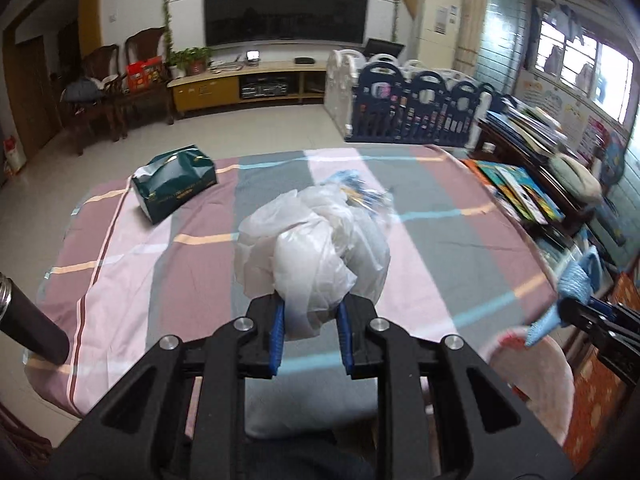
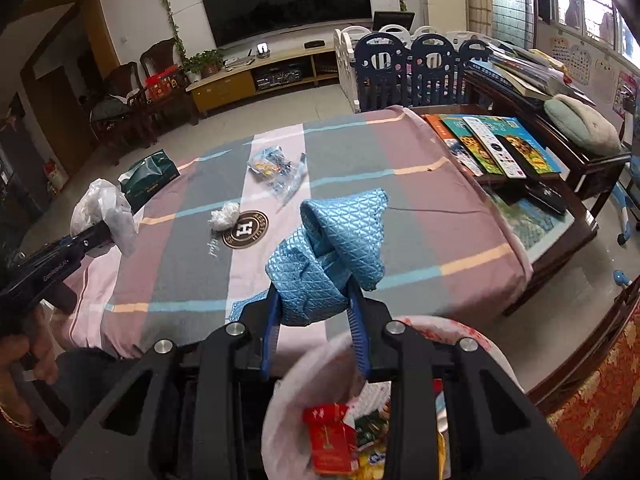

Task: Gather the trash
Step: 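Carry the plastic bag and blue cloth over the wastebasket and open both tools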

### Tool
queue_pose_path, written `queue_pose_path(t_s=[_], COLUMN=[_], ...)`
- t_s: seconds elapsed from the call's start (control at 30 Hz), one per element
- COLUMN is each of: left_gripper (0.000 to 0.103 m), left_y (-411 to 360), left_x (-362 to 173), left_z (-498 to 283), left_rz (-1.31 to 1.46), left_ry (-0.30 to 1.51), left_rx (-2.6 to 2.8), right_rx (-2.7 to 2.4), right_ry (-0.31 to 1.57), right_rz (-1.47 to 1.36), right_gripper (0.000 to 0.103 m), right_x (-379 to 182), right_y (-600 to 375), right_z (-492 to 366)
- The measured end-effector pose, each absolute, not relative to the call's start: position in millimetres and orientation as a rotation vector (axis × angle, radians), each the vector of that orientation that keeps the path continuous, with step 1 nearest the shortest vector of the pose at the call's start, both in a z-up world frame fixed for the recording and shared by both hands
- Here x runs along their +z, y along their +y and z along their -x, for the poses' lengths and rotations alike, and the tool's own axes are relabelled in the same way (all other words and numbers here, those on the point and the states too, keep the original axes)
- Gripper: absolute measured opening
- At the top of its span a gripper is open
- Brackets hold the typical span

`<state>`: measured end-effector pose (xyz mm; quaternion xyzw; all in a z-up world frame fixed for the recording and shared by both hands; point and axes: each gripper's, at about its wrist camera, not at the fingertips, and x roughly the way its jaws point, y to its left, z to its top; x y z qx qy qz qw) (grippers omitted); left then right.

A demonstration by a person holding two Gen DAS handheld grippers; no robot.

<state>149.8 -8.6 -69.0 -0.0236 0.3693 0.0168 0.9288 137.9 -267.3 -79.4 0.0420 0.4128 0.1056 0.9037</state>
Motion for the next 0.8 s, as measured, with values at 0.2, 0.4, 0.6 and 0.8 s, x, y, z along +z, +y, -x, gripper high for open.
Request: queue_pose_path(t_s=[0.2,0.4,0.6,0.8], left_gripper=[0.023,0.023,0.023,0.023], left_y=[-65,-112,-149,-166], left_x=[-52,-52,-68,-79], left_z=[-102,-71,-47,-35], left_rz=[0.008,-0.045,-0.082,-0.132], left_ry=[0.747,0.749,0.785,0.797], left_rx=[-0.09,-0.15,-0.198,-0.23], right_rx=[0.152,0.14,0.138,0.137], right_ry=[0.859,0.87,0.907,0.953], right_rz=[-0.082,-0.124,-0.117,-0.058], right_gripper=[0.032,0.032,0.032,0.032], right_x=[-73,-71,-78,-88], right_y=[-318,-351,-359,-354], right_z=[-92,-66,-57,-57])
